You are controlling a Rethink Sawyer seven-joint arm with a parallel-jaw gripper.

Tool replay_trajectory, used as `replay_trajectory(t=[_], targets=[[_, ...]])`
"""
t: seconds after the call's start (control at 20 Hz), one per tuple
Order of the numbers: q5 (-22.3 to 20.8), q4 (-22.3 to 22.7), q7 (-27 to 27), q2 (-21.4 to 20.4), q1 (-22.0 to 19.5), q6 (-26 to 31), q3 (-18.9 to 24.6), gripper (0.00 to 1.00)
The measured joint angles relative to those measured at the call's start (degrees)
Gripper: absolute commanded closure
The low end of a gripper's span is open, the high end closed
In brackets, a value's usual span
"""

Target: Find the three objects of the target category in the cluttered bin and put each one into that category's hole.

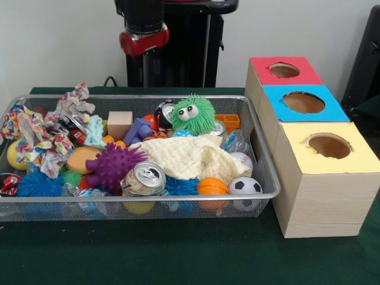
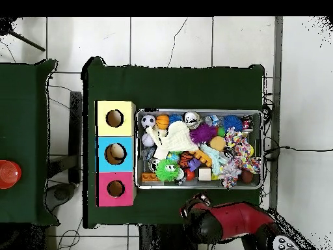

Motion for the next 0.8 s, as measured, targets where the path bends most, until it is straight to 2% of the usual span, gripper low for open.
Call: replay_trajectory(t=[0.3, 0.8], targets=[[0.0, 0.0, 0.0, 4.1, 1.0, -2.4, -0.1, 0.00], [0.0, -1.1, 0.0, 4.5, 1.9, -2.2, 0.6, 0.00]])
